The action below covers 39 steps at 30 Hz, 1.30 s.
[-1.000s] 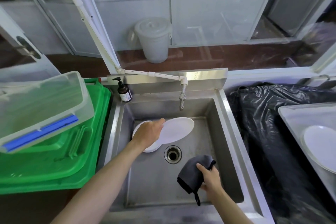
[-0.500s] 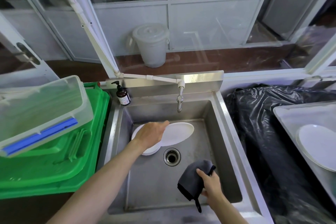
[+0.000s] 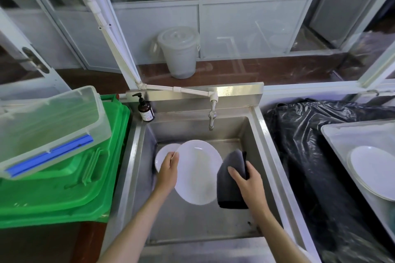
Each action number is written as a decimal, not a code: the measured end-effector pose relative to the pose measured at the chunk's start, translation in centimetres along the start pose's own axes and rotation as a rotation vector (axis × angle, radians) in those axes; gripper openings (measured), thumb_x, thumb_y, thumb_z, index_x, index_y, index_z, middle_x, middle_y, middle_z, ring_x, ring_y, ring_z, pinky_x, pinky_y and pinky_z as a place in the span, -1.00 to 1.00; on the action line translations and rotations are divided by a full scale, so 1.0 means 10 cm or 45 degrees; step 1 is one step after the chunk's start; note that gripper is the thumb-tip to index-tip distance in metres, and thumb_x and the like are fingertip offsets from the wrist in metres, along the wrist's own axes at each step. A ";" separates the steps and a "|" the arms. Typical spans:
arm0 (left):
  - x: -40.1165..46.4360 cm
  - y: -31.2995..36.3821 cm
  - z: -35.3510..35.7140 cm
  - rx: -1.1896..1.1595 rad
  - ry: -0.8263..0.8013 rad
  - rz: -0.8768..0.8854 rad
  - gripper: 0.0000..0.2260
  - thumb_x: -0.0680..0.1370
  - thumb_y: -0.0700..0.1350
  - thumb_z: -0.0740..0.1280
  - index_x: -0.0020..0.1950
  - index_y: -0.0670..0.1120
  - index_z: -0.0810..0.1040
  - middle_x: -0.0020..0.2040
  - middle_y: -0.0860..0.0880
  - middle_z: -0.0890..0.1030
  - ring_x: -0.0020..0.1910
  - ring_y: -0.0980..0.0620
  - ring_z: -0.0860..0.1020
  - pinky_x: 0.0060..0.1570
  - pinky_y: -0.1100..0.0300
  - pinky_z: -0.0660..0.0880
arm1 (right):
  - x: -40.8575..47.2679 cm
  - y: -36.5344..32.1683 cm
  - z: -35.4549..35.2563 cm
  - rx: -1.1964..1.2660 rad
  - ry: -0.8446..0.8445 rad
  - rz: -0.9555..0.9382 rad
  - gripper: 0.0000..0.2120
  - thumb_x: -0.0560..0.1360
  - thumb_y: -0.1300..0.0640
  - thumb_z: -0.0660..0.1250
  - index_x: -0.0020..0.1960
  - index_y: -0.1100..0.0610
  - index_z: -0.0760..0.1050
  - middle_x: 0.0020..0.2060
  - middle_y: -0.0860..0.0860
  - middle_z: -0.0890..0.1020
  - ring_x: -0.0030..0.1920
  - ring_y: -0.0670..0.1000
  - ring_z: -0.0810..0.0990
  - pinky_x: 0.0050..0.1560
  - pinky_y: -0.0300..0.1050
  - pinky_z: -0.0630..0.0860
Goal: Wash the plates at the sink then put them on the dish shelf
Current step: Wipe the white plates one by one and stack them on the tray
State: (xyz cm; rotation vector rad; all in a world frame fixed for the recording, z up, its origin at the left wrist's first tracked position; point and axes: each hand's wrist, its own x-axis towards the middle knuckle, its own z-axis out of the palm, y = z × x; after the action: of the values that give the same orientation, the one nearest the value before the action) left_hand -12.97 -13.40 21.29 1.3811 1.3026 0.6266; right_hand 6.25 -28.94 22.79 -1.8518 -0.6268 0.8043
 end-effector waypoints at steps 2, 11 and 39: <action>-0.16 0.00 0.02 -0.228 -0.077 -0.157 -0.71 0.73 0.14 0.15 0.07 0.01 0.57 0.04 0.05 0.65 0.06 0.04 0.56 0.12 0.05 0.47 | 0.09 -0.27 0.03 -0.159 -0.006 -0.175 -0.79 0.55 0.02 0.47 -0.15 -0.01 0.46 -0.28 -0.18 0.62 -0.24 -0.15 0.59 -0.26 -0.28 0.46; -0.64 0.34 0.22 -0.672 -0.394 -0.379 -0.61 0.72 0.17 0.15 0.43 0.05 0.56 0.34 -0.03 0.65 0.34 0.01 0.60 0.44 -0.06 0.44 | 0.04 -0.49 0.58 -0.578 -0.053 -0.470 -0.67 0.63 -0.21 0.29 0.24 -0.01 0.45 -0.05 -0.05 0.70 -0.05 0.09 0.66 -0.04 0.01 0.54; -0.73 0.89 0.40 -1.081 -0.076 -0.319 -0.55 0.59 0.31 0.26 0.30 0.07 0.67 0.27 -0.12 0.69 0.28 -0.15 0.64 0.39 -0.27 0.47 | -0.15 -1.21 0.61 -0.496 -0.124 -0.658 -0.66 0.62 -0.23 0.23 -0.11 0.00 0.29 -0.34 -0.05 0.56 -0.30 0.06 0.55 -0.19 0.06 0.51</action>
State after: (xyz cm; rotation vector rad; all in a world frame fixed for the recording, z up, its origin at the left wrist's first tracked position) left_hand -8.18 -19.82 30.48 0.5286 0.9558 0.8251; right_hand -0.15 -21.84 32.45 -1.8671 -1.3339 0.4469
